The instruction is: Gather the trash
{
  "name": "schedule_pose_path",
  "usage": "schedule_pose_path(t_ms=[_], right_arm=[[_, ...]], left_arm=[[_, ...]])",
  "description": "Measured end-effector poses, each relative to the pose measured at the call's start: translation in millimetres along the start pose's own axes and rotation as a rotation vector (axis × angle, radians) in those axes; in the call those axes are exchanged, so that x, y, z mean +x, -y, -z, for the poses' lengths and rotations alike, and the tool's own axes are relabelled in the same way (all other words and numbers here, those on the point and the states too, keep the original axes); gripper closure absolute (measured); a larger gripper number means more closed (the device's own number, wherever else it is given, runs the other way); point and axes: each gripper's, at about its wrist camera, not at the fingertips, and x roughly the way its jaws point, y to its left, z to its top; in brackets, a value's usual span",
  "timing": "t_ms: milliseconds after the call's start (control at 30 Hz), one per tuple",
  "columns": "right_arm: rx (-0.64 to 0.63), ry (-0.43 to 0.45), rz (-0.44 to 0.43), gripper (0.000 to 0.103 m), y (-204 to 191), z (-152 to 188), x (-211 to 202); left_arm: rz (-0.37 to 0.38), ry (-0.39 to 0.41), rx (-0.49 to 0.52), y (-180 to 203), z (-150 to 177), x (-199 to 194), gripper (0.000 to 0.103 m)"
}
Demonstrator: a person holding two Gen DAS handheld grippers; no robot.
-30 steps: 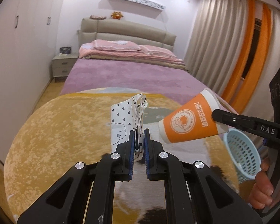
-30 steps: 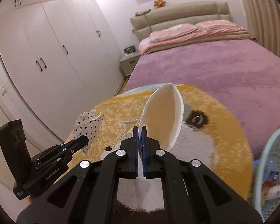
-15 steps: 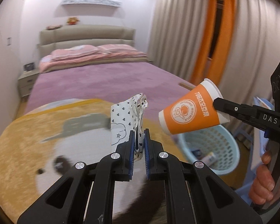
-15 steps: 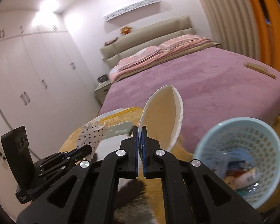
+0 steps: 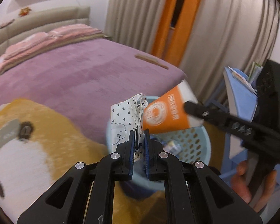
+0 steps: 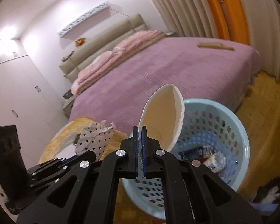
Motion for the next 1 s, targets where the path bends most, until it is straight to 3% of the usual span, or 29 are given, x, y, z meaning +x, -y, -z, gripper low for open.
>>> schedule_pose_path(t_ms=[100,167,233,300,333,433,633,1000], right_arm=[[0.044,-0.047,0.025,0.1,19.9,6.2,16.4],[0.076,-0.072,0.054,0.097,33.3,9.8,25.2],[0.11,-0.089,0.062,0.087,47.0,15.0,27.4],[0.119,-0.084,0.092,0.054,52.9,17.1,25.5],[0.121,-0.066,0.11,0.049,55.7,18.5,19.7],[0.109,-0.046,0.113,0.048,54.1,20.0,6.9],[0.064,-0.037,0.093,0.047,36.1,23.3,-9.4],[-0.049,-0.009,0.08,0.035,-25.1,35.6,-30.3]], left_arm=[[0.004,-0.01,0.027,16.3,-4.8,16.3,0.09],[0.016,-0.018,0.032,20.3,-6.2,24.1,0.059],[0.007,-0.008,0.043,23.6,-4.9,26.0,0.048],[0.01,-0.016,0.05,24.4,-1.0,28.4,0.044],[0.017,-0.018,0.045,23.4,-0.6,28.6,0.041],[0.025,-0.013,0.026,17.5,2.8,25.5,0.031],[0.034,0.03,-0.021,2.4,10.8,1.0,0.024],[-0.054,0.178,-0.116,-28.6,31.1,-72.2,0.015]])
